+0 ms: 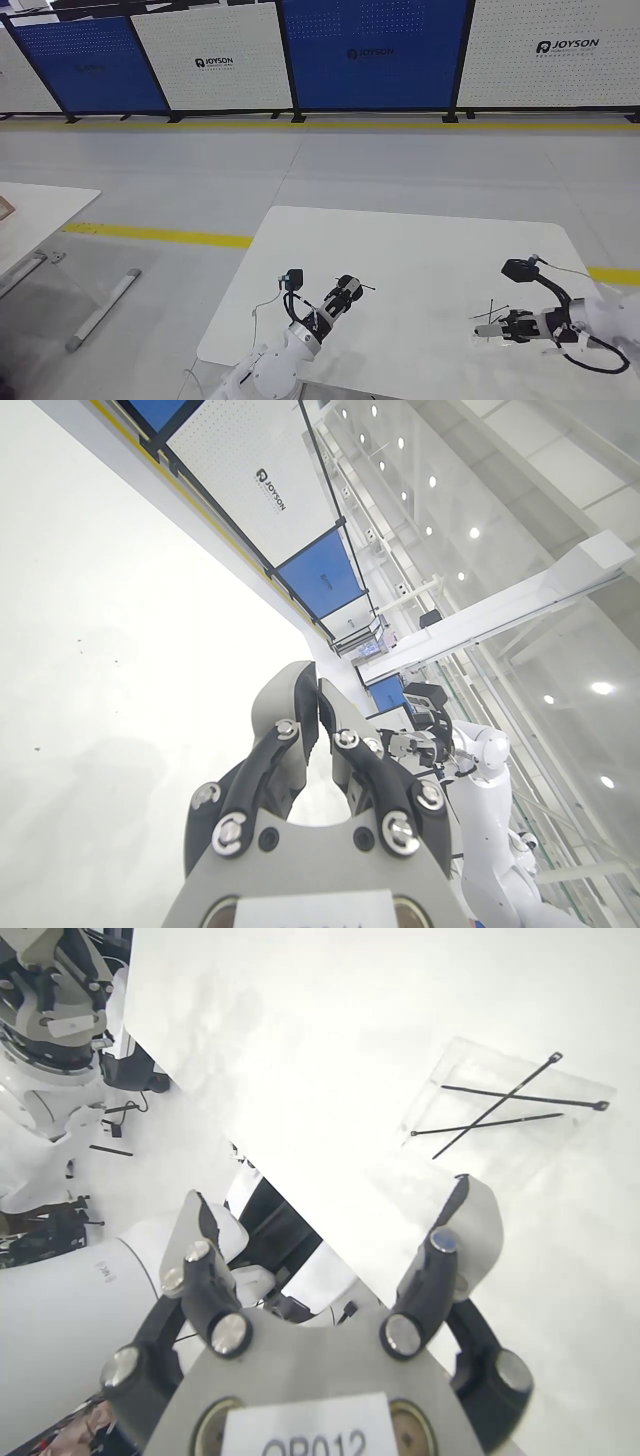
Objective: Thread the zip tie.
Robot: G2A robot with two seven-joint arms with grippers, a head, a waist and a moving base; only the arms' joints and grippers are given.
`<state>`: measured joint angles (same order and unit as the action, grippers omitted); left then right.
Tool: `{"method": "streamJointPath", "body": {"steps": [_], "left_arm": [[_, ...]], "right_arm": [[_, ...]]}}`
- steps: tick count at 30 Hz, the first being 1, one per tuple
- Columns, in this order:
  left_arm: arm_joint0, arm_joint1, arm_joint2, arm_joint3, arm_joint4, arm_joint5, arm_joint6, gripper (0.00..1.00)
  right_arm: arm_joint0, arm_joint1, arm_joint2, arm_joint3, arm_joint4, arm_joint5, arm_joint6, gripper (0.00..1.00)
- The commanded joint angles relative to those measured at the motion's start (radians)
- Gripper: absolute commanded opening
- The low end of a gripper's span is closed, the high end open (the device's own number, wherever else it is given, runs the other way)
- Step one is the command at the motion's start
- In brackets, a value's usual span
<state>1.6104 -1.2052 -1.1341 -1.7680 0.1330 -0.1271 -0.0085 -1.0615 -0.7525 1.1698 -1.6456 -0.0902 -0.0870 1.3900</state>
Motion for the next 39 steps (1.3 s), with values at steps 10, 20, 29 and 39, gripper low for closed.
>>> {"method": "streamJointPath", "body": {"steps": [10,20,29,39], "left_arm": [[0.000,0.000,0.000,0.000,0.000,0.000,0.000,0.00],[0.000,0.000,0.000,0.000,0.000,0.000,0.000,0.00],[0.000,0.000,0.000,0.000,0.000,0.000,0.000,0.00],[0.000,0.000,0.000,0.000,0.000,0.000,0.000,0.00]], "right_arm": [[0.110,-0.014,-0.060,0.046,-0.050,0.119,0.000,1.00],[0.285,-0.058,-0.290,0.209,-0.072,0.226,0.000,1.00],[0.282,-0.058,-0.290,0.209,-0.072,0.227,-0.008,1.00],[0.299,-0.075,-0.327,0.219,-0.117,0.328,-0.010,1.00]]}}
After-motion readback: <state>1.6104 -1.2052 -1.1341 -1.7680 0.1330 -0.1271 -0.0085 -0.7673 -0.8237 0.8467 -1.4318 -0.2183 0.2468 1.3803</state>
